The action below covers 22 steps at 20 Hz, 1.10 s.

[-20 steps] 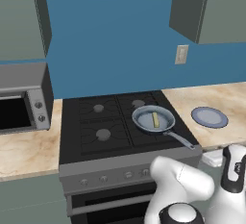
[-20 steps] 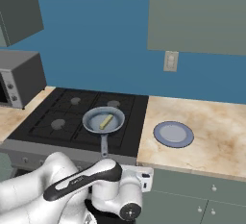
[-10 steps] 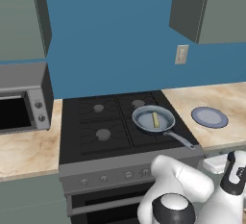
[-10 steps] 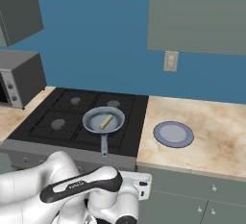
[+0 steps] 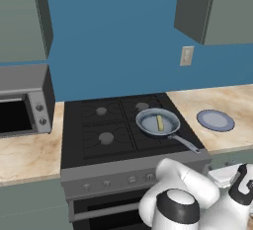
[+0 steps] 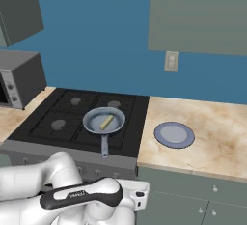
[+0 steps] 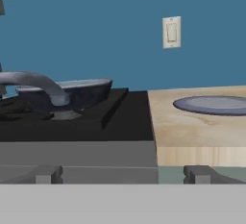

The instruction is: Pick up the butter stick and place it in the pan. Then turn on the burner for the pan.

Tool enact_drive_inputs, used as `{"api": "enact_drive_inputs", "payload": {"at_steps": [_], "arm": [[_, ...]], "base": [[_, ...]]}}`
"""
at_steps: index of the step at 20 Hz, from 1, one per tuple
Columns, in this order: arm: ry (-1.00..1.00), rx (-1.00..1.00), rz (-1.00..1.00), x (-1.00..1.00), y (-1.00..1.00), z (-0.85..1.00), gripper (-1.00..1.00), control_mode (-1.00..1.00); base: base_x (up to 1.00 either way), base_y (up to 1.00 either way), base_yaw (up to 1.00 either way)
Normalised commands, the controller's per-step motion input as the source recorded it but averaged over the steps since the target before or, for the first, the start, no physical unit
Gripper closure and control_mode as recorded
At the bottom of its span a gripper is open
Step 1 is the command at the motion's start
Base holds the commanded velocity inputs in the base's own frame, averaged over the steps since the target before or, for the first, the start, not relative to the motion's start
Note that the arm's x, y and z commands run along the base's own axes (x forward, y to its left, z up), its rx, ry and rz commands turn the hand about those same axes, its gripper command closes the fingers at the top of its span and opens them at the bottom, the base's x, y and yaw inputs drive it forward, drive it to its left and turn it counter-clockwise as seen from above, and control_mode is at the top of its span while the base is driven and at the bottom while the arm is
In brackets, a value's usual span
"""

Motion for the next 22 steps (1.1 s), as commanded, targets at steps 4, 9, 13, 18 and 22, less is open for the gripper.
{"api": "enact_drive_inputs", "payload": {"at_steps": [4,9,13,18,22], "arm": [[-0.04,0.0,0.0,-0.01,0.13,-0.11,-1.0,-1.0],[-0.04,0.0,0.0,-0.02,0.05,-0.08,-1.0,-1.0],[-0.03,0.0,0.0,-0.02,0.04,-0.11,-1.0,-1.0],[-0.02,0.0,0.0,0.0,0.08,-0.08,-1.0,-1.0],[-0.02,0.0,0.0,0.0,0.03,-0.09,-1.0,-1.0]], "base": [[0.0,0.0,0.0],[0.0,0.0,0.0],[0.0,0.0,0.0],[0.0,0.0,0.0],[0.0,0.0,0.0]]}}
